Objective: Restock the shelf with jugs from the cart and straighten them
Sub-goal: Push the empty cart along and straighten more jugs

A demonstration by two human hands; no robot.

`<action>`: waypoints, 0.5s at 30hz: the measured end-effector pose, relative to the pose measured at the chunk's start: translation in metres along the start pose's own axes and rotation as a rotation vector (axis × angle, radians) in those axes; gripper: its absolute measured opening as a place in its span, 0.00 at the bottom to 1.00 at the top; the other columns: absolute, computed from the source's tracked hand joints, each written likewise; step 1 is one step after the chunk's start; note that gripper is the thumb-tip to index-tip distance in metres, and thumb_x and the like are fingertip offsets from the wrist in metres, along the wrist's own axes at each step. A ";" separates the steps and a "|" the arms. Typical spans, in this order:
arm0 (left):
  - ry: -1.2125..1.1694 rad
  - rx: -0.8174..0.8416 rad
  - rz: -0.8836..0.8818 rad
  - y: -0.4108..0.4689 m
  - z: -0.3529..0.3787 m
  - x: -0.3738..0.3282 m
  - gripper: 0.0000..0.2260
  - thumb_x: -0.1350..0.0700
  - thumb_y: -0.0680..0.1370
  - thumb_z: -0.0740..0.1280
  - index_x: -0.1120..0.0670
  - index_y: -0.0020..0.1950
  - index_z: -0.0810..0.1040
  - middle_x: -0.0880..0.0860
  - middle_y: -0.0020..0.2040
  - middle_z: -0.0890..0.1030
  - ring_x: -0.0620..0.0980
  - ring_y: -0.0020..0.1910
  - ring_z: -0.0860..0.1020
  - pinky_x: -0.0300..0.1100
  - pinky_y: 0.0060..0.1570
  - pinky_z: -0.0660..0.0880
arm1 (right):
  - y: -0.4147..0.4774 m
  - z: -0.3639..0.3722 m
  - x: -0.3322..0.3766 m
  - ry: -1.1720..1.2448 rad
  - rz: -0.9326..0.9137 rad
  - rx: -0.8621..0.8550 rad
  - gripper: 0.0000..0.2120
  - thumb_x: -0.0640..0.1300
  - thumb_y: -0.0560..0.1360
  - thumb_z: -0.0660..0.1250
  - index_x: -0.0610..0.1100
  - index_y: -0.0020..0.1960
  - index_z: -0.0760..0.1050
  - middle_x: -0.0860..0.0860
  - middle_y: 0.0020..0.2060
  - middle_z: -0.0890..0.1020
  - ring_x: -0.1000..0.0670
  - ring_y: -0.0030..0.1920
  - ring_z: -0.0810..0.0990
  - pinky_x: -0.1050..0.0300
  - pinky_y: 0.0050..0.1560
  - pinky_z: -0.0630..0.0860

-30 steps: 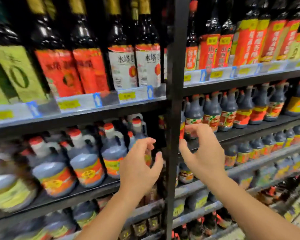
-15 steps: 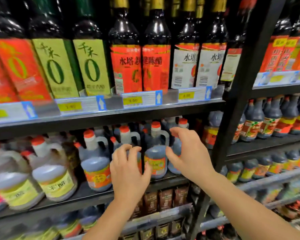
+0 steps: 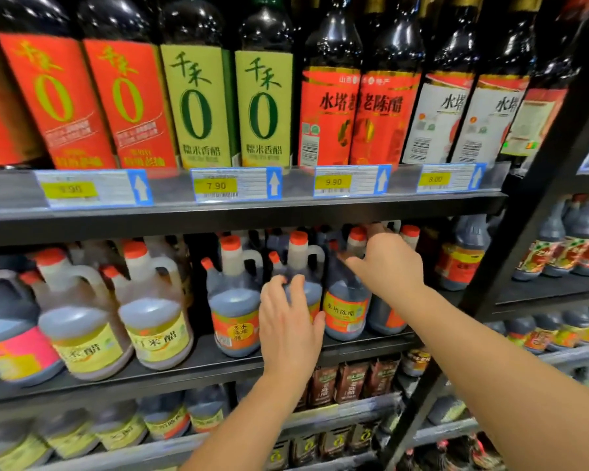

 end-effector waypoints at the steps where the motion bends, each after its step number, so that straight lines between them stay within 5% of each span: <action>1: 0.007 0.001 -0.007 0.001 0.000 0.000 0.32 0.51 0.67 0.80 0.60 0.66 0.73 0.63 0.61 0.74 0.64 0.61 0.74 0.56 0.54 0.78 | 0.002 0.000 0.000 0.014 0.012 0.003 0.22 0.59 0.73 0.69 0.43 0.37 0.64 0.51 0.29 0.69 0.46 0.32 0.74 0.58 0.29 0.64; 6: 0.026 -0.001 -0.018 0.003 0.001 0.001 0.31 0.51 0.66 0.80 0.60 0.65 0.74 0.62 0.60 0.74 0.64 0.60 0.74 0.55 0.54 0.77 | 0.008 -0.001 0.001 0.083 0.026 0.019 0.19 0.58 0.72 0.71 0.43 0.50 0.73 0.48 0.36 0.73 0.41 0.40 0.78 0.56 0.34 0.68; 15: 0.040 -0.059 0.011 0.004 0.003 0.004 0.29 0.56 0.66 0.80 0.59 0.64 0.74 0.61 0.59 0.73 0.62 0.58 0.73 0.53 0.51 0.77 | 0.014 0.000 -0.002 0.135 -0.061 0.087 0.15 0.51 0.74 0.71 0.43 0.46 0.69 0.49 0.30 0.69 0.43 0.34 0.72 0.55 0.32 0.67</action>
Point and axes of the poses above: each hand's wrist, its own y-axis towards the middle knuckle, its own z-axis out of the palm, x = y × z, the point moved 6 cm from there along y, towards the middle knuckle
